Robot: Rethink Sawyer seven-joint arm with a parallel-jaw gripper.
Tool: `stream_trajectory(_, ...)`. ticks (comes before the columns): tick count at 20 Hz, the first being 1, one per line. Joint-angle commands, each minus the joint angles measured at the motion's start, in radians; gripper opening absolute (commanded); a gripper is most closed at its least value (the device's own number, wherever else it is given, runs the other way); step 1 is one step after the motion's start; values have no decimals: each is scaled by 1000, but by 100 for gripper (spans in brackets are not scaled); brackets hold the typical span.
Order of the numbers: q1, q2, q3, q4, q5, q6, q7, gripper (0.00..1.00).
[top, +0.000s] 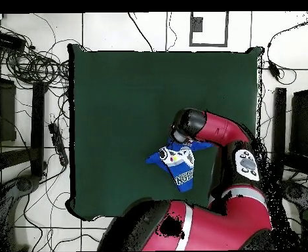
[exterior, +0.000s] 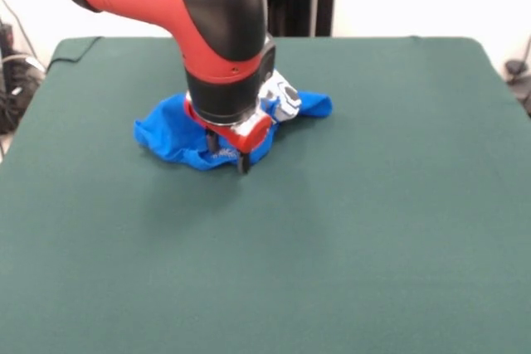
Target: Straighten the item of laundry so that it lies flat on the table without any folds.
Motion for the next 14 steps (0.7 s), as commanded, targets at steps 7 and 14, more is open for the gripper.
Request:
stream_trajectory(7, 118, 111, -38, 130, 12, -317, 280, 0)
stream_trajectory(14, 139, 126, -64, 117, 43, -330, 269, 0)
